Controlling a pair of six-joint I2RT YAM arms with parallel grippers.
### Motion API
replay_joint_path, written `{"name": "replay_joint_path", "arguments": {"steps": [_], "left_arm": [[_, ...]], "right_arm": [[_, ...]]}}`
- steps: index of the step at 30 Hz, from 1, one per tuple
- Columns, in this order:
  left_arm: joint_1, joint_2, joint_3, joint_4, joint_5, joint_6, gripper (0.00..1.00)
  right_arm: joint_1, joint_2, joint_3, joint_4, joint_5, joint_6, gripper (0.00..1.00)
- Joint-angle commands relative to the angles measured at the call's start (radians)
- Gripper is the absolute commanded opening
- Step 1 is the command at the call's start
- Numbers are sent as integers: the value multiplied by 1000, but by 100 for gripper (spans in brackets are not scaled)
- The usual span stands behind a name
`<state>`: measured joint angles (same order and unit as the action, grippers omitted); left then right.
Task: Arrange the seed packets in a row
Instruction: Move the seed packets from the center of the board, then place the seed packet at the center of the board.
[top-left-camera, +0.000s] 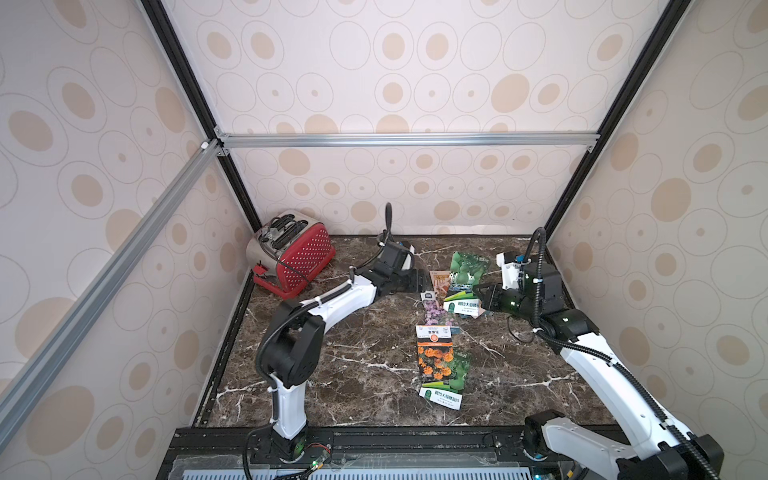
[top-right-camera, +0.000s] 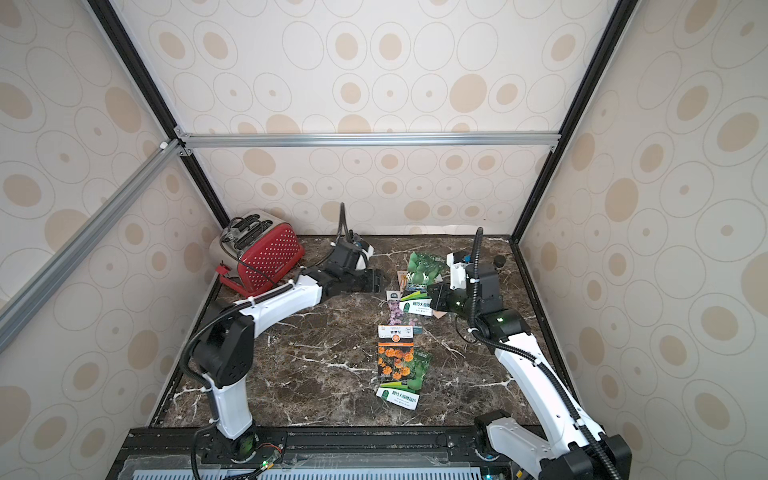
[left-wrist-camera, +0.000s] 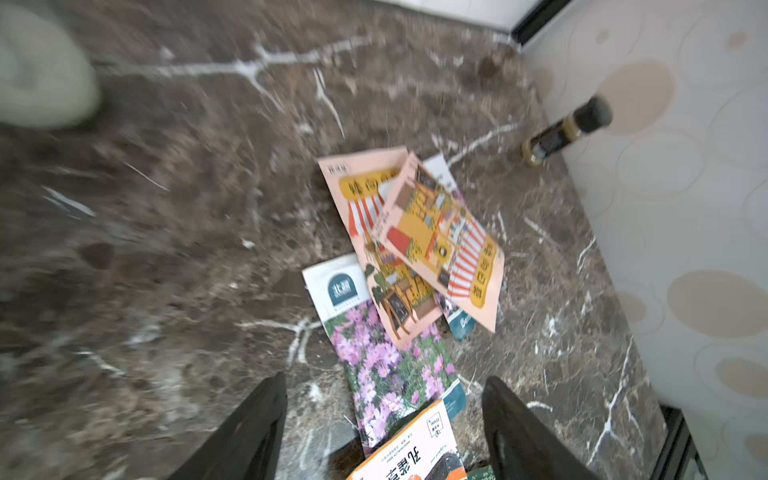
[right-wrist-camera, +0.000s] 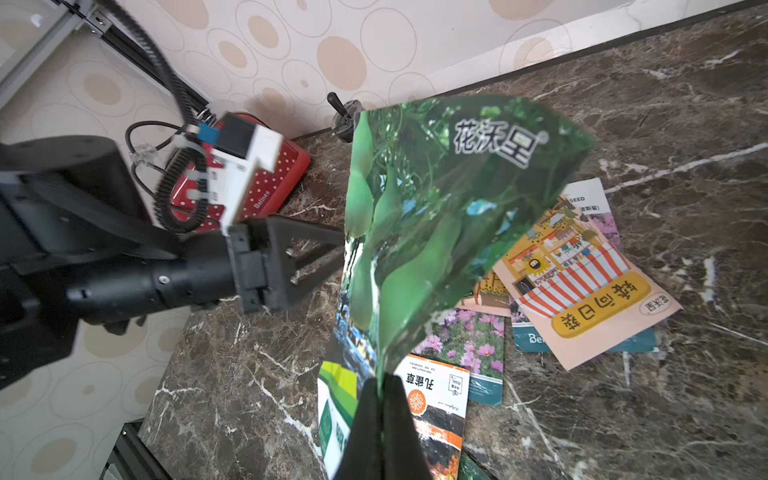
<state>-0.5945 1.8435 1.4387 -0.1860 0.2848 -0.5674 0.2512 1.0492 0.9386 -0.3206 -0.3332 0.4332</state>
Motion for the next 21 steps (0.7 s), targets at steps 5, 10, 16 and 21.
{"name": "replay_joint_path", "arguments": {"steps": [5, 10, 16, 21], "left_arm": [[11, -95, -109, 159, 213, -10, 74], [10, -104, -175, 389, 306, -135, 72], [4, -115, -218, 501, 329, -199, 69], [-2, -127, -253, 539, 334, -210, 68]], "right_arm": [[-5, 24, -7, 90, -101, 66, 0], [-4, 41, -4, 119, -114, 85, 0], [-4, 79, -5, 142, -107, 92, 0], [-4, 111, -5, 165, -111, 100, 0]]}}
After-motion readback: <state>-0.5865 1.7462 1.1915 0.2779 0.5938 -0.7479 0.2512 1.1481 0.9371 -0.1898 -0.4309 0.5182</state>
